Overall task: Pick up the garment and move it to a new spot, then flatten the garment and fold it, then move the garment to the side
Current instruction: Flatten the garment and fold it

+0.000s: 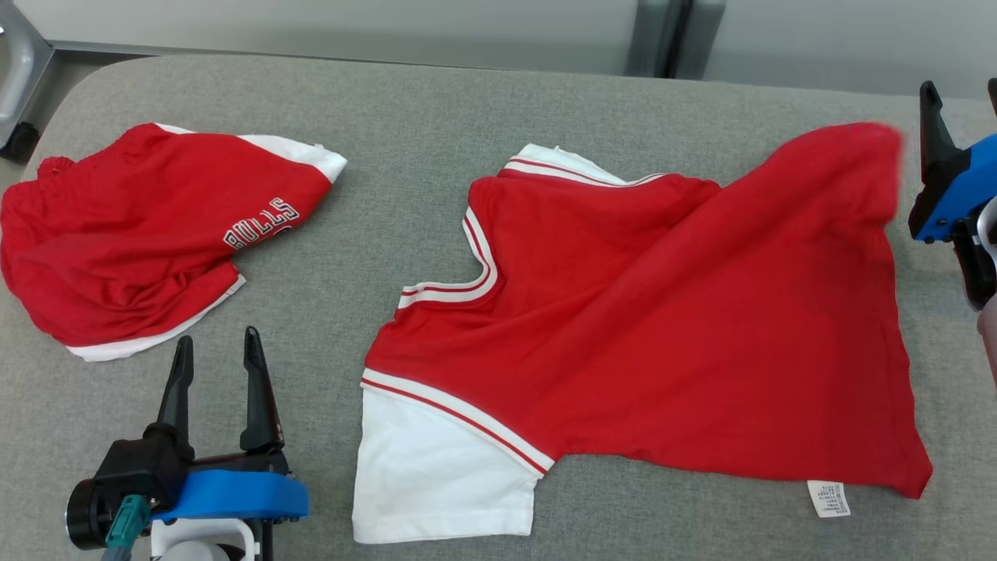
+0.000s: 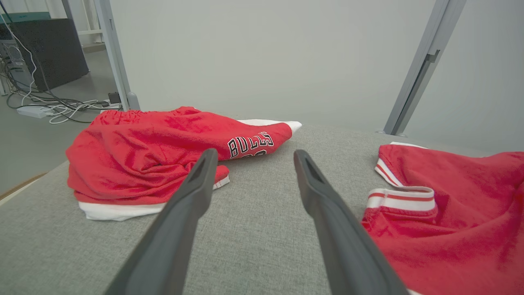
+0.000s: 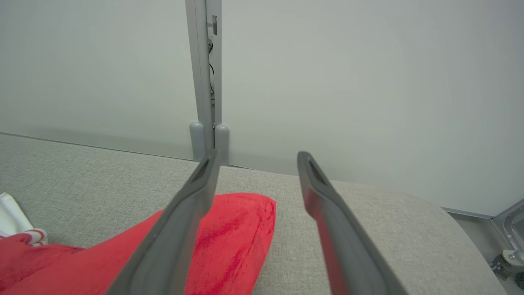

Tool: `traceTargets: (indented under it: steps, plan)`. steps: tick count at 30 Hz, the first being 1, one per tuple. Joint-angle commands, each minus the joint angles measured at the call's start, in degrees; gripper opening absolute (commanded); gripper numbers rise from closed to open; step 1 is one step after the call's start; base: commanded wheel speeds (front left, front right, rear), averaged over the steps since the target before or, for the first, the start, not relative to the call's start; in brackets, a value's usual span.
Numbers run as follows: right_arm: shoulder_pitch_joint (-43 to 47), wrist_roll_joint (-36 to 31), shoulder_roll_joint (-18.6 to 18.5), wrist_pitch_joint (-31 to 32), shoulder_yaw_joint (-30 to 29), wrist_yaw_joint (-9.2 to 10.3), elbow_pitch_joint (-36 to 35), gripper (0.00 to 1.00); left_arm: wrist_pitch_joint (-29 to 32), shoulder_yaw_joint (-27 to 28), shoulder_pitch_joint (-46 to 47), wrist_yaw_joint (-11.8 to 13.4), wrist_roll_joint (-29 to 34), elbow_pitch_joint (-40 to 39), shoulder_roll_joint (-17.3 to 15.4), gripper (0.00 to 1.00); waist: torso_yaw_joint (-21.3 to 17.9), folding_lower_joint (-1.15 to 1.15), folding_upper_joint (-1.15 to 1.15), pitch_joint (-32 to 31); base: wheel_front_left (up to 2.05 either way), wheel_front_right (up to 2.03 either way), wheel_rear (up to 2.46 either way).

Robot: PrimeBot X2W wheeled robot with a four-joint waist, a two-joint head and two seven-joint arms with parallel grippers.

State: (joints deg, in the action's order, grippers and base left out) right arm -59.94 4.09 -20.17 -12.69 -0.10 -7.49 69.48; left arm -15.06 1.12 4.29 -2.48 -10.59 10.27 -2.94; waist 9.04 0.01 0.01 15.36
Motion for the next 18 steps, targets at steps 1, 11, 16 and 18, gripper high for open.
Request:
traceTargets:
  steps: [1,11,16,18]
  plan:
    - [0.41,0.03,-0.63,-1.23,0.13,-0.01,0.07,1.0,-0.16,0.43,0.4,0.21,0.35,-0.01,0.09,1.0,-0.69,-0.01,-0.01,-0.55,0.0,0.0,0.0]
    - [14.03,3.91,1.84,-2.55,-0.35,-0.01,-20.46,1.0,-0.16,3.6,-1.19,-0.53,2.52,-0.5,0.1,1.0,-5.98,-0.01,-0.01,-3.74,0.0,0.0,0.0]
    - [25.19,6.5,5.07,-2.52,0.17,-0.01,-34.86,1.0,-0.16,4.65,-1.54,-0.98,3.12,-0.25,0.07,1.0,-8.12,-0.01,-0.01,-5.36,0.0,0.0,0.0]
    - [29.66,7.03,6.62,-2.53,0.28,-0.01,-39.22,1.0,-0.16,4.86,-1.69,-1.07,3.26,-0.05,0.08,1.0,-8.73,-0.01,-0.01,-6.0,0.0,0.0,0.0]
